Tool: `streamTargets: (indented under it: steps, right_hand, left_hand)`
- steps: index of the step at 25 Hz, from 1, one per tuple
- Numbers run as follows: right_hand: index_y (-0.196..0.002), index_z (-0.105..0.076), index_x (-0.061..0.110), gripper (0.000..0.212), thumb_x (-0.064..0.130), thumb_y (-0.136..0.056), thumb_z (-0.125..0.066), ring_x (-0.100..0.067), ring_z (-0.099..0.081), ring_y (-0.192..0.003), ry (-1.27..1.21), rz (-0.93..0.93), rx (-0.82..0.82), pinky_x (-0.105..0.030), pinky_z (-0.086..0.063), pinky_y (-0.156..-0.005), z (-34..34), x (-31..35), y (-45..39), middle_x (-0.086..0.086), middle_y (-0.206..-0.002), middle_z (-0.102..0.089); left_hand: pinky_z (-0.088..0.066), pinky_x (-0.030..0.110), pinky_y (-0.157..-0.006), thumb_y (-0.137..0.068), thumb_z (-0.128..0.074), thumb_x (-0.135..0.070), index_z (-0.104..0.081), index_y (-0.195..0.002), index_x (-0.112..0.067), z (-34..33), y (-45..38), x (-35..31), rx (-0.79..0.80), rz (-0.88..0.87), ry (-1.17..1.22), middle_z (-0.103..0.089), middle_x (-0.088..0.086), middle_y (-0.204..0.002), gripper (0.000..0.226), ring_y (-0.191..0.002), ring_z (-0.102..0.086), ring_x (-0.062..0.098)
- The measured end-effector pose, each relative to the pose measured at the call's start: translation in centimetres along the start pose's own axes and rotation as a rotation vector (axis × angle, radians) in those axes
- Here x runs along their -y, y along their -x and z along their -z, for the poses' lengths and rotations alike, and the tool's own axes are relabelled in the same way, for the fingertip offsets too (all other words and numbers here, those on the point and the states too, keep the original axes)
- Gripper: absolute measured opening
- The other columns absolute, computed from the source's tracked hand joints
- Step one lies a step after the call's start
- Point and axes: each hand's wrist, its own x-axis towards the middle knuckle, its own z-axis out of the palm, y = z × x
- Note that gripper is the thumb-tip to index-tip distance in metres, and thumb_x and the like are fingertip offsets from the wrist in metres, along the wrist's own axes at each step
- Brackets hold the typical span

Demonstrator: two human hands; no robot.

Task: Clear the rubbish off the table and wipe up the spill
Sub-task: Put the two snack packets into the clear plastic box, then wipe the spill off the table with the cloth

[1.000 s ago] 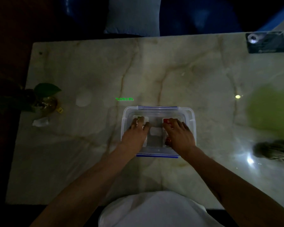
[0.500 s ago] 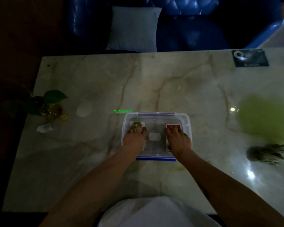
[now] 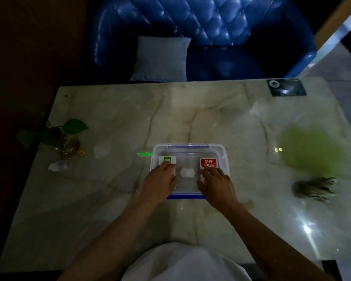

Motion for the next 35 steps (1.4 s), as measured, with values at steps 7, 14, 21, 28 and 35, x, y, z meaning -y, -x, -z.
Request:
streamTargets:
  steps: [7,14,21,28,35]
  right_hand:
    - [-0.118,-0.06,0.03,0.029,0.036,-0.091,-0.055,-0.015,-0.055,-0.116,0.01,0.002,0.033,-0.035,-0.049,-0.096,0.3,1.3,7.2,0.006,-0.124,-0.062]
    - [-0.128,-0.048,0.039,0.037,0.046,-0.092,-0.044,-0.018,-0.05,-0.119,0.066,-0.223,0.315,-0.038,-0.043,-0.095,-2.0,-2.3,13.7,0.006,-0.129,-0.056]
    - [-0.136,-0.043,0.032,0.045,0.039,-0.092,-0.05,-0.025,-0.052,-0.124,-0.037,-0.38,0.553,-0.039,-0.047,-0.099,-2.5,-7.9,20.1,-0.006,-0.135,-0.054]
    - [-0.137,-0.046,0.029,0.046,0.035,-0.092,-0.052,-0.025,-0.052,-0.126,-0.122,-0.553,0.452,-0.037,-0.045,-0.103,-0.4,-16.1,27.1,-0.005,-0.142,-0.051]
    - [-0.139,-0.042,0.03,0.047,0.037,-0.093,-0.049,-0.025,-0.053,-0.123,-0.188,-0.683,0.383,-0.037,-0.046,-0.099,0.6,-25.2,35.3,-0.005,-0.141,-0.051]
  left_hand:
    - [-0.042,0.012,-0.085,-0.094,-0.045,-0.044,-0.057,-0.124,-0.029,-2.1,6.5,-0.4,-0.002,-0.147,0.252,-0.056,-0.009,-0.127,0.037,-0.113,-0.055,0.007]
    - [-0.047,0.028,-0.091,-0.09,-0.047,-0.055,-0.054,-0.129,-0.03,-4.4,7.7,-1.5,0.549,-0.303,0.019,-0.055,-0.007,-0.133,0.047,-0.115,-0.056,0.012]
    - [-0.045,0.037,-0.083,-0.084,-0.052,-0.054,-0.056,-0.123,-0.025,-7.1,5.7,-7.5,0.934,-0.435,-0.526,-0.06,0.004,-0.126,0.048,-0.107,-0.059,0.025]
    - [-0.047,0.04,-0.09,-0.085,-0.052,-0.054,-0.055,-0.125,-0.021,-11.2,4.7,-17.4,0.964,-0.471,-0.693,-0.057,0.009,-0.131,0.052,-0.112,-0.058,0.03]
    - [-0.047,0.042,-0.096,-0.09,-0.051,-0.05,-0.057,-0.127,-0.015,-16.4,6.1,-30.2,0.936,-0.601,-0.805,-0.057,0.013,-0.134,0.05,-0.119,-0.055,0.033]
